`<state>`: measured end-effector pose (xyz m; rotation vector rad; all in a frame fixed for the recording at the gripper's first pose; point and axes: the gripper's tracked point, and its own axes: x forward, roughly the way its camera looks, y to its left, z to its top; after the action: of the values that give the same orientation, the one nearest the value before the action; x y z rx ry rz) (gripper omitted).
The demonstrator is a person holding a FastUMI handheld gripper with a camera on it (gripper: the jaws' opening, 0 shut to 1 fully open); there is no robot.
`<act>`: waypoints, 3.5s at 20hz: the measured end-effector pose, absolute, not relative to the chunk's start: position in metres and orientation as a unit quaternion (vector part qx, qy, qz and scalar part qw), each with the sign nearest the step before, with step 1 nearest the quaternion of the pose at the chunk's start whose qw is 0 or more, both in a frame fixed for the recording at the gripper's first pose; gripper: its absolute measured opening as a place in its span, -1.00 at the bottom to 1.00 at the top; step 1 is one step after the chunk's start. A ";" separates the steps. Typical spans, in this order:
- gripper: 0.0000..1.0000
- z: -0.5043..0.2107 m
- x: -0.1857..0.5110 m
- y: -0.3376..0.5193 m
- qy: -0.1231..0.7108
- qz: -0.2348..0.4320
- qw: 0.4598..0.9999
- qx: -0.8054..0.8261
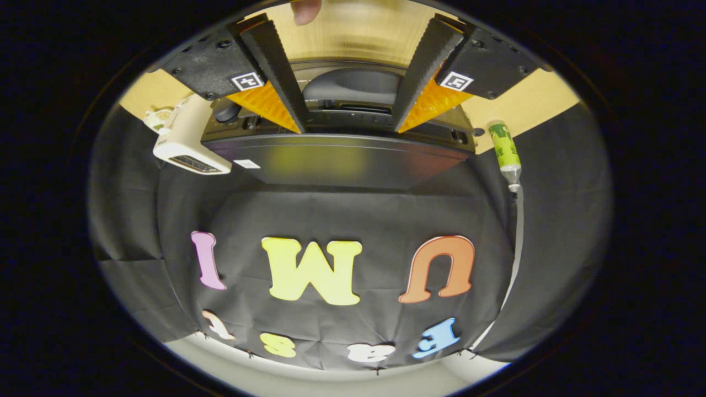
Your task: Open the toaster oven, put the food inside, and close the toaster oven door.
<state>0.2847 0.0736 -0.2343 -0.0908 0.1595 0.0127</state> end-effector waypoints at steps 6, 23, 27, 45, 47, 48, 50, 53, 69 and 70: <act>1.00 -0.249 0.254 0.074 0.124 0.025 0.989 -0.072; 1.00 -0.312 0.195 0.072 0.261 0.071 0.960 -0.068; 1.00 -0.315 0.193 0.072 0.272 0.076 0.957 -0.067; 1.00 -0.318 0.154 0.078 0.319 0.099 0.942 -0.019; 1.00 -0.299 0.136 0.080 0.292 0.104 0.951 -0.011; 1.00 -0.291 0.125 0.079 0.276 0.104 0.956 -0.004; 1.00 -0.278 0.105 0.076 0.243 0.103 0.964 0.009; 1.00 -0.273 0.075 0.071 0.206 0.100 0.973 0.012; 1.00 -0.367 0.028 0.052 0.220 0.058 0.973 -0.027; 1.00 -0.368 0.027 0.051 0.221 0.057 0.973 -0.031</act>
<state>0.0267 0.0514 -0.3684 -0.0616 0.4458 0.1143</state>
